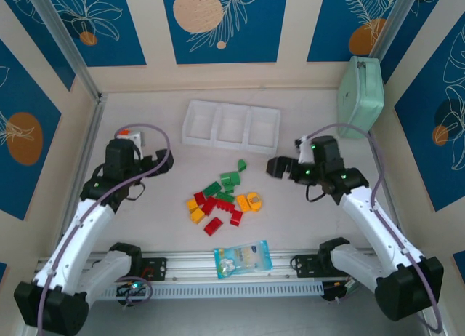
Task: Sort the legos into containers by color
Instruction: Pick up the lego from the bottom-center of the table.
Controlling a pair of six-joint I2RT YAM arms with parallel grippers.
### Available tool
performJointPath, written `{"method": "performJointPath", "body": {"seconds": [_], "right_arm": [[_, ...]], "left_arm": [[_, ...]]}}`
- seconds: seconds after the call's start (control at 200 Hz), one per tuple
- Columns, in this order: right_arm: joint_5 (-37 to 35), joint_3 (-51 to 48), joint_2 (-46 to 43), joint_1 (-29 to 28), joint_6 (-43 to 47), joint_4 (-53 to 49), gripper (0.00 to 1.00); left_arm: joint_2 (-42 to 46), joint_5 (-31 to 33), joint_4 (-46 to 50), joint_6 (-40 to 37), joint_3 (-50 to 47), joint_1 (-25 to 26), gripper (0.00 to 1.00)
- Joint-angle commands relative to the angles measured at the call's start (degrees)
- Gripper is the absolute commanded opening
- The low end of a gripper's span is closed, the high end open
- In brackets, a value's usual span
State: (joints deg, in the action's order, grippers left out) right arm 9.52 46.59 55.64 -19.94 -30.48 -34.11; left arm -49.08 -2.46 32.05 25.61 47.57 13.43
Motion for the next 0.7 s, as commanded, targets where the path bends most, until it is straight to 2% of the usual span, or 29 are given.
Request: {"method": "performJointPath", "body": {"seconds": [0.0, 0.105, 0.255, 0.5, 0.695], "right_arm": [[-2.9, -1.8, 0.6, -7.8, -2.3, -11.4, 0.99], [-6.5, -1.4, 4.5, -13.4, -2.2, -11.5, 0.99], [-9.1, 1.8, 13.4, -16.6, -0.1, -11.7, 0.99], [-11.1, 9.4, 26.6, -19.3, 3.1, -11.5, 0.95], [-11.1, 14.1, 33.0, -19.3, 4.4, -12.0, 0.88]], "left_arm": [[6.5, -7.4, 13.7, 2.7, -0.7, 0.5, 1.0], [12.1, -10.0, 15.9, 2.1, -2.6, 0.5, 1.0], [16.8, -12.7, 14.7, 5.0, -4.5, 0.5, 1.0], [16.4, -14.0, 17.0, 2.3, -2.2, 0.5, 1.0], [14.3, -12.5, 19.9, -1.4, 0.0, 0.5, 1.0]]}}
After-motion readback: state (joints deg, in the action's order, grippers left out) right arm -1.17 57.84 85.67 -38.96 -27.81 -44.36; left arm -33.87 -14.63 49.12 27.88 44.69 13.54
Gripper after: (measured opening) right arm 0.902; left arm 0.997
